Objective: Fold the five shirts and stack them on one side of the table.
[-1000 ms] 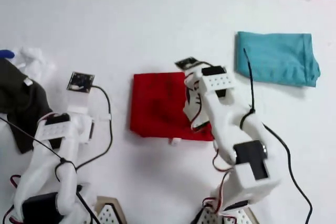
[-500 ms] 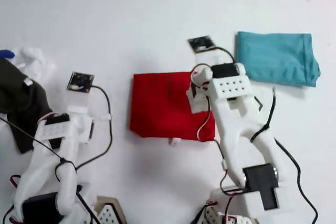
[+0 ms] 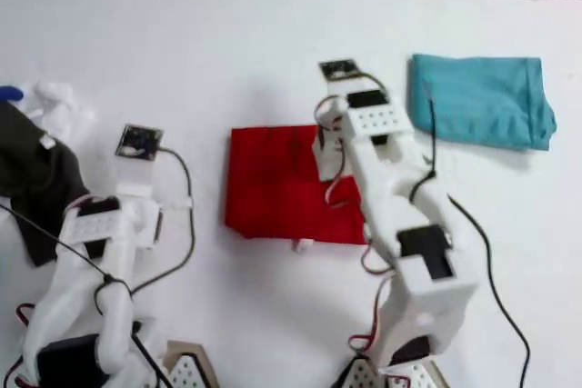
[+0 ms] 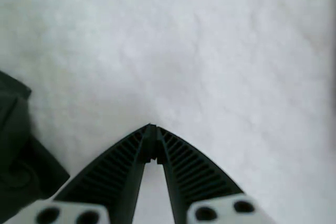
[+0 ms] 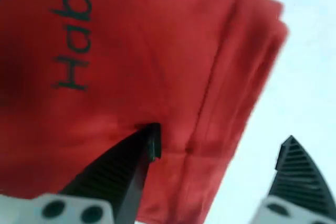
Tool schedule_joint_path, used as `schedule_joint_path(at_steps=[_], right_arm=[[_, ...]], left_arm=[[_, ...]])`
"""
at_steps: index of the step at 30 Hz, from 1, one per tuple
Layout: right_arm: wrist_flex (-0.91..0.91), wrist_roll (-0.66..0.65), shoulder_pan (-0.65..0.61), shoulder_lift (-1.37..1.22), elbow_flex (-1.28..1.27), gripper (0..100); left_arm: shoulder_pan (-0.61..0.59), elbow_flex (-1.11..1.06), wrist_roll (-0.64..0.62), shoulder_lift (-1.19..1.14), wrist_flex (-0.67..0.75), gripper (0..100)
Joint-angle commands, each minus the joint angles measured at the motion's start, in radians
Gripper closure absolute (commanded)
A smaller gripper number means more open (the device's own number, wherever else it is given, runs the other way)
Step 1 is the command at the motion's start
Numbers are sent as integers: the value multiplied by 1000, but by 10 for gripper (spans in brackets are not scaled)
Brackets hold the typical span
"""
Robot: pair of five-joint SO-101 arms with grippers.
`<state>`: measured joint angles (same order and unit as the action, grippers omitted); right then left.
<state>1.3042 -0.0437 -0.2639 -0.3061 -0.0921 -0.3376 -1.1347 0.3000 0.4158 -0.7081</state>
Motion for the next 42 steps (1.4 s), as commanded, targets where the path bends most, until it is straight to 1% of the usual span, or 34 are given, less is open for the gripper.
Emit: schedule_joint_path(at_steps=[1, 4, 12, 14, 19, 21, 24, 28, 29, 32, 36, 39, 42], right_arm=[[-7, 12, -13, -97, 77, 650], [25, 41, -12, -194, 127, 650], [251, 51, -35, -407, 382, 665], [309, 51, -45, -464, 454, 731], [401, 51, -44, -595, 620, 984], [438, 51, -41, -625, 664, 964], [460, 51, -41, -636, 694, 983], [460, 48, -22, -567, 703, 980], [460, 26, -13, -530, 703, 980], [460, -94, 25, -390, 723, 980], [458, -281, 127, -228, 779, 980], [458, -414, 223, -188, 852, 980], [458, -473, 323, -188, 942, 981]], left_arm=[[-6, 2, 0, 25, 14, 970], [-6, 2, 0, 25, 14, 970], [-6, 2, 0, 25, 14, 970], [-6, 2, 0, 25, 14, 970], [-6, 2, 0, 25, 14, 970], [-6, 2, 0, 25, 14, 970], [-6, 2, 0, 25, 14, 970], [-6, 2, 0, 25, 14, 970], [-6, 2, 0, 25, 14, 970], [-6, 2, 0, 25, 14, 970], [-6, 2, 0, 25, 14, 970], [-6, 2, 0, 25, 14, 970], [-6, 2, 0, 25, 14, 970]])
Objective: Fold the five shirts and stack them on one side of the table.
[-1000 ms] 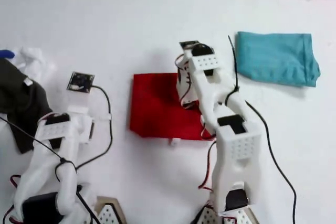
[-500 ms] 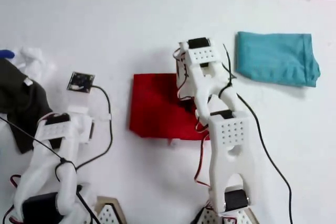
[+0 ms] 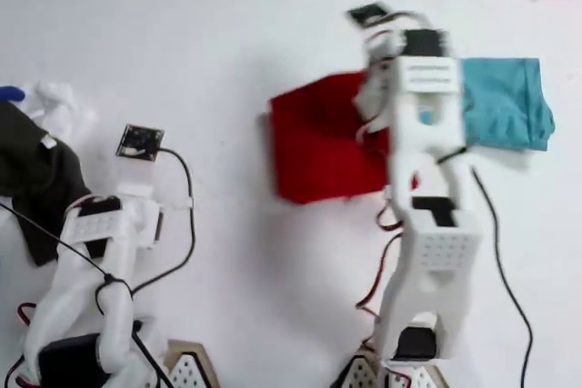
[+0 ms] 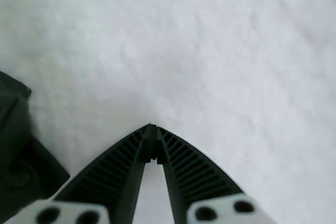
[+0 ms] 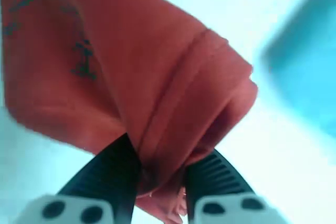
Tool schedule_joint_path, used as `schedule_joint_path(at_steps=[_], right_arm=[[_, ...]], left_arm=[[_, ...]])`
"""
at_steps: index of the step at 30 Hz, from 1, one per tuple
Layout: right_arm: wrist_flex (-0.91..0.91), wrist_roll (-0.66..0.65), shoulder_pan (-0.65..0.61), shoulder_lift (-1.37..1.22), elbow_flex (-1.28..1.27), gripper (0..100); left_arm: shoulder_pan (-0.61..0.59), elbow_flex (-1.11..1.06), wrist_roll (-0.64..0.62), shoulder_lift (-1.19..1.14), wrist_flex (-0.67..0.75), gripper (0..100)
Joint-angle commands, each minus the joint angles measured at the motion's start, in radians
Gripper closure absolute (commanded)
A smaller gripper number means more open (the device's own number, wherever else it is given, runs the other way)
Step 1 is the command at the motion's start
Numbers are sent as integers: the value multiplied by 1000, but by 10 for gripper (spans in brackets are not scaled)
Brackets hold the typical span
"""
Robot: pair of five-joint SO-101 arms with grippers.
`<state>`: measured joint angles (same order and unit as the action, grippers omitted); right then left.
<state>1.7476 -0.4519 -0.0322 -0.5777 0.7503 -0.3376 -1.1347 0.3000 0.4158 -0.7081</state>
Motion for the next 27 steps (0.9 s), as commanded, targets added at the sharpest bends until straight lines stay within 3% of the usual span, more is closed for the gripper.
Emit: schedule_joint_path(at_steps=[1, 7, 17, 27], right_arm=[[15, -78, 122, 82, 126, 981], [-74, -206, 243, 82, 207, 981], [-386, -273, 423, -74, 216, 979], [-693, -276, 476, -228, 216, 979]], left_arm=[[-6, 2, 0, 25, 14, 970], [-6, 2, 0, 25, 14, 970], [-6, -2, 0, 25, 15, 970], [-6, -5, 0, 25, 15, 970]])
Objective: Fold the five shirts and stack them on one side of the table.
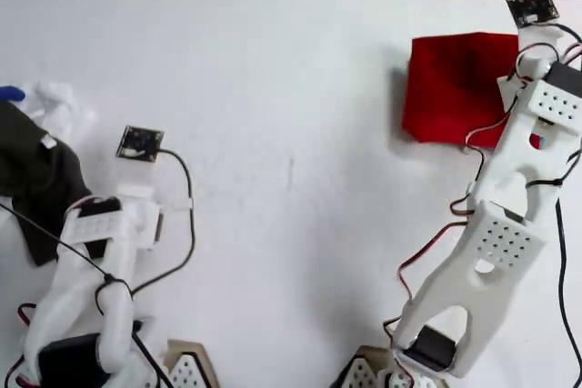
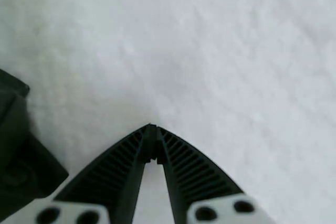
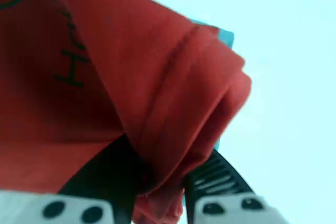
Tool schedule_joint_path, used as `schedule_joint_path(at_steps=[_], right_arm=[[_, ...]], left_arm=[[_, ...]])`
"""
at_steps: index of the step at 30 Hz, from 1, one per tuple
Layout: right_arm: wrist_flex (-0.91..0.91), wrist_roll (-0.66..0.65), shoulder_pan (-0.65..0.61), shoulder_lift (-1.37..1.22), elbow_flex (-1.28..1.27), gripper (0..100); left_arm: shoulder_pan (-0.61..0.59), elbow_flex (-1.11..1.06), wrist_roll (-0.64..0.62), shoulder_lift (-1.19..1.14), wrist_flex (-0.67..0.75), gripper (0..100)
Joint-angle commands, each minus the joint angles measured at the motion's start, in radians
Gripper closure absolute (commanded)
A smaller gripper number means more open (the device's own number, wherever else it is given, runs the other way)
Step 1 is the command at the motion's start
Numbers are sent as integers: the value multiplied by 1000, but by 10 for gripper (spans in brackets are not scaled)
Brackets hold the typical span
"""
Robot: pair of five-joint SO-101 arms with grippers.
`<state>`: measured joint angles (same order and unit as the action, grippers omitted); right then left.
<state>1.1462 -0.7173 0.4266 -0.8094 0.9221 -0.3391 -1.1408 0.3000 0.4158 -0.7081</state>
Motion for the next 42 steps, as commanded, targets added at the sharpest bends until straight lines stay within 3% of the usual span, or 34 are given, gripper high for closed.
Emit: schedule_joint_path(at_steps=[1, 8, 13, 17, 20, 28, 31, 34, 39, 42], right_arm=[[-116, -11, 19, -5, 44, 979], [-255, -11, 48, -88, 44, 979], [-260, -11, 51, -108, 44, 976], [-193, -2, 50, -107, 72, 859], [-128, 66, 50, -108, 164, 772], [-87, 261, 42, -108, 489, 812], [25, 265, 13, -108, 572, 852], [206, 262, -35, -110, 644, 984], [513, 186, -139, -117, 694, 933], [610, 172, -191, -143, 684, 933]], left_arm=[[-5, 1, 0, 25, 15, 970], [-5, 1, 0, 25, 15, 970], [-5, 1, 0, 25, 15, 970], [-5, 1, 0, 25, 15, 970], [-5, 1, 0, 25, 15, 970], [-5, 1, 0, 25, 15, 970], [-5, 1, 0, 25, 15, 970], [-5, 1, 0, 25, 15, 970], [-5, 1, 0, 25, 15, 970], [-5, 1, 0, 25, 15, 970]])
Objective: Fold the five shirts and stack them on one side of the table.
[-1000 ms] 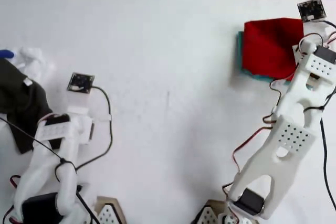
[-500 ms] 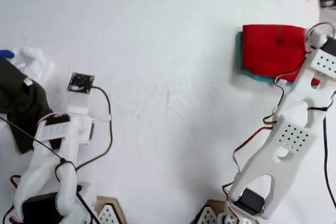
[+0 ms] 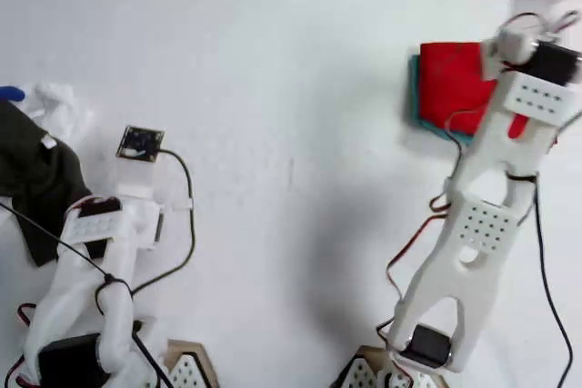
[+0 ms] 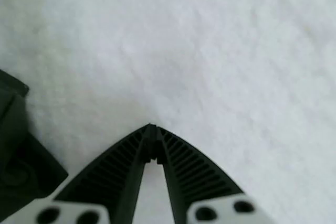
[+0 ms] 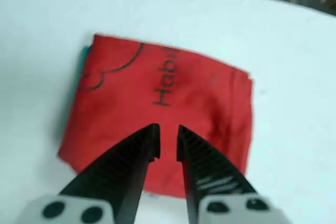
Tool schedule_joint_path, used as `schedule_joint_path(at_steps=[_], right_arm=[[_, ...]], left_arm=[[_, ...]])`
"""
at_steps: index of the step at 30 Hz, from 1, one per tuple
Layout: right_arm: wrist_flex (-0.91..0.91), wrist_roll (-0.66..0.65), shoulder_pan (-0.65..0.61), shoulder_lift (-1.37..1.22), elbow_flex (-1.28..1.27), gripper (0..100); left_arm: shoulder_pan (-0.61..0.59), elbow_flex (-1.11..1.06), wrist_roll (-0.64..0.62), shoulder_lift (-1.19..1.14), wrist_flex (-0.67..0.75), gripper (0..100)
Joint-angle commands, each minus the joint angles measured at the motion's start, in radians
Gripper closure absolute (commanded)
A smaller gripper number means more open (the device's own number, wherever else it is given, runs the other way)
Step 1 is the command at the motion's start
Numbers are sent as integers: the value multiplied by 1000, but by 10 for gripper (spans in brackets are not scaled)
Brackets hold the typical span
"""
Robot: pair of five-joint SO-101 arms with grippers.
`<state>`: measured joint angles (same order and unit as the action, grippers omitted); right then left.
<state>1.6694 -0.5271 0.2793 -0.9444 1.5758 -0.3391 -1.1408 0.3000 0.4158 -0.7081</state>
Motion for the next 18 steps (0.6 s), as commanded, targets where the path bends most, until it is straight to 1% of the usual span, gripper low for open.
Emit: schedule_joint_path(at_steps=[1, 10, 13, 18], right_arm=[[94, -18, -53, -27, 28, 933], [97, -3, -30, -280, 38, 942], [97, -3, -4, -282, 57, 983], [99, -3, 22, -257, 86, 965]], left_arm=[[-5, 1, 0, 25, 15, 970], [-5, 1, 0, 25, 15, 970], [-5, 1, 0, 25, 15, 970], [-5, 1, 0, 25, 15, 970]])
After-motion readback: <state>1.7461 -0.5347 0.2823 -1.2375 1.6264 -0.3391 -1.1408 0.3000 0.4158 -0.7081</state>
